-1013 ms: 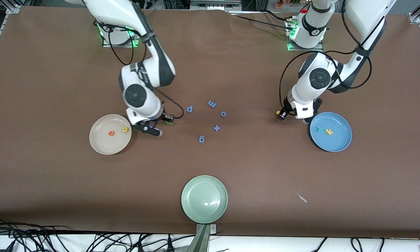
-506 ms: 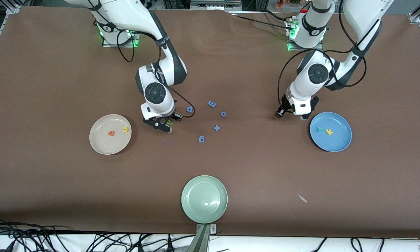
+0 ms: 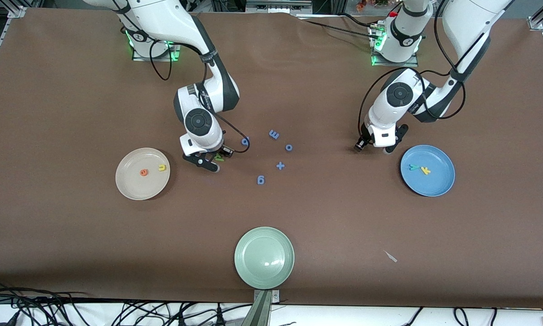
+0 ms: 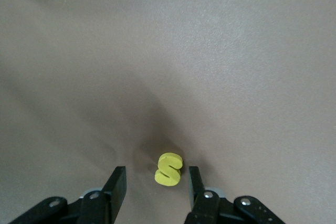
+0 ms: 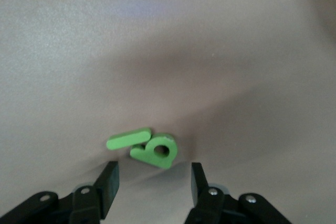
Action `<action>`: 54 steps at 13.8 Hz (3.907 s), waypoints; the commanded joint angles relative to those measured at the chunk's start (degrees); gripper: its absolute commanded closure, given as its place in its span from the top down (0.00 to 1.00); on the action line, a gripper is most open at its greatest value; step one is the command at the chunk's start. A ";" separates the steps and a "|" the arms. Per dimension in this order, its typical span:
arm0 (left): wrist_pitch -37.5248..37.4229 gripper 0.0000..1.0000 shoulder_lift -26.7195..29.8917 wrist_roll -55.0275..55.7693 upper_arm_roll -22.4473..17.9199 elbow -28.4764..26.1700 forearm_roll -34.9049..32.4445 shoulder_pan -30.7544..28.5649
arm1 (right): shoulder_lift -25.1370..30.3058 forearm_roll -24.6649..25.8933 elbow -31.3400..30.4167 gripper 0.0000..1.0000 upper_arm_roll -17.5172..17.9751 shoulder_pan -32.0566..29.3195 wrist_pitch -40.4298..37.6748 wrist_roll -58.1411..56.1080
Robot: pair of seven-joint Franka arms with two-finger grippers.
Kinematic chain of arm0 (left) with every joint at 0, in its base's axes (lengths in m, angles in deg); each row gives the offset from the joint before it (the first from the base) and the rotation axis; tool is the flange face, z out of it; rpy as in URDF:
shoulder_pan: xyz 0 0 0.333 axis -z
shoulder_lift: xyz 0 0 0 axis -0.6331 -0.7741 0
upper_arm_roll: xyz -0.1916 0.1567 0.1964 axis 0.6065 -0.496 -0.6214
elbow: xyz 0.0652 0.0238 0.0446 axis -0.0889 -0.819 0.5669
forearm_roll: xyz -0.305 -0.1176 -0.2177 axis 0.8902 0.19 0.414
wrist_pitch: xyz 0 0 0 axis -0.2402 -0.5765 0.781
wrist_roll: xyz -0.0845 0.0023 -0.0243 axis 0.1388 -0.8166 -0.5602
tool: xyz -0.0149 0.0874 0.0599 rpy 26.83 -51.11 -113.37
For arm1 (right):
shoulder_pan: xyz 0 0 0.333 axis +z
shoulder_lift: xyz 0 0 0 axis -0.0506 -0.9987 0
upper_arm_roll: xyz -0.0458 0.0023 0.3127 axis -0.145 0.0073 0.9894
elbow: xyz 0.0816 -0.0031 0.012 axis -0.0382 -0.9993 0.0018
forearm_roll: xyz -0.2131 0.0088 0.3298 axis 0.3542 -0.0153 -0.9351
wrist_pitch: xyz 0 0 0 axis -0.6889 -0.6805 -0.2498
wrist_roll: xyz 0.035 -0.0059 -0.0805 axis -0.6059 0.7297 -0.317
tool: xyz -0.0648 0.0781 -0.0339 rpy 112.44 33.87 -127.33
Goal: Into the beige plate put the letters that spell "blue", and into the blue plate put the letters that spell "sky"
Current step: 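Grasp the yellow s with the left gripper while the right gripper grasps the green b, then place the b on the beige plate while the left gripper carries the s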
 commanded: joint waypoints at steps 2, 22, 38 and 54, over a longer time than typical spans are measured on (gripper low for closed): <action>0.43 0.47 -0.56 1.40 -0.13 0.79 -2.07 -0.49 | -0.12 -1.05 -0.31 0.64 -0.37 -1.48 0.54 -4.60; 0.43 0.42 -1.88 1.75 -0.48 2.37 -2.15 0.13 | 0.67 -1.05 -0.58 0.35 -0.81 -1.66 0.37 -6.10; 0.43 0.25 -2.67 1.93 -0.57 2.72 -2.24 0.21 | 3.13 -1.23 3.56 0.37 -18.48 -5.24 -14.40 -41.14; -15.83 0.06 -2.05 -21.24 -0.13 16.26 0.57 -16.99 | -0.02 -14.32 6.90 0.74 -11.19 -1.14 -8.53 -20.36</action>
